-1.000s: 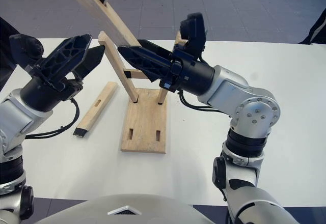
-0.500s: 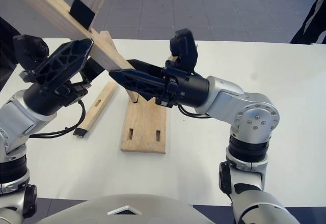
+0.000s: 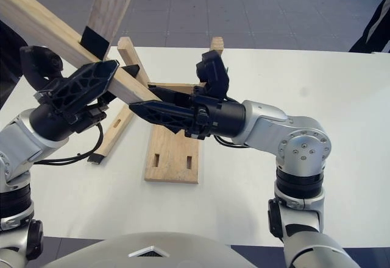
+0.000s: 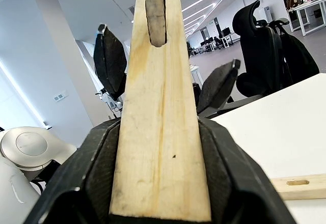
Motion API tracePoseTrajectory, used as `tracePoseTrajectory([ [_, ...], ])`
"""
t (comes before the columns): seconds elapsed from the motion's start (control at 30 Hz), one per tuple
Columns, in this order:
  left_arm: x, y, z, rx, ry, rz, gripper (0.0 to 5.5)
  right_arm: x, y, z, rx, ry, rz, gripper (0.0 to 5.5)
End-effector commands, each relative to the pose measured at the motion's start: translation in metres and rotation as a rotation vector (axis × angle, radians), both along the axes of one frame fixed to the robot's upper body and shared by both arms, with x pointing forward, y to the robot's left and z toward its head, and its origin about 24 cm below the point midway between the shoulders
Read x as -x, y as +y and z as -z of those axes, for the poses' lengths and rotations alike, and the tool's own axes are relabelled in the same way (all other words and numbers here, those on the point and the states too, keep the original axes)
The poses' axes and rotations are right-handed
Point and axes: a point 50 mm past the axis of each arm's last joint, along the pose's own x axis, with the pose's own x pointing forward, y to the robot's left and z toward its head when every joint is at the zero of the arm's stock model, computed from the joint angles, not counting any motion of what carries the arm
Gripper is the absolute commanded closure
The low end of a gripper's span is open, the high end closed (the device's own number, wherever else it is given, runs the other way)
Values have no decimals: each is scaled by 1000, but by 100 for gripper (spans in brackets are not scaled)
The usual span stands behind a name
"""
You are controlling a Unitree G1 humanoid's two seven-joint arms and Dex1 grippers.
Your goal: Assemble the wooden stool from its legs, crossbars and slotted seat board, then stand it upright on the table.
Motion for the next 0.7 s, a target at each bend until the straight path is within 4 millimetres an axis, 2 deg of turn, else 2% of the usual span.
tracePoseTrajectory([
  [0.03, 1, 2, -1, -25, -17, 16, 231, 1, -1, -2, 0, -20, 0, 348],
  [0.2, 5, 3, 3, -46, -13, 42, 306, 0, -2, -3, 0, -15, -7, 348],
  [0.7, -9, 14, 5, -48, -18, -62, 319, -3, -6, 4, 53, 1, -21, 348],
])
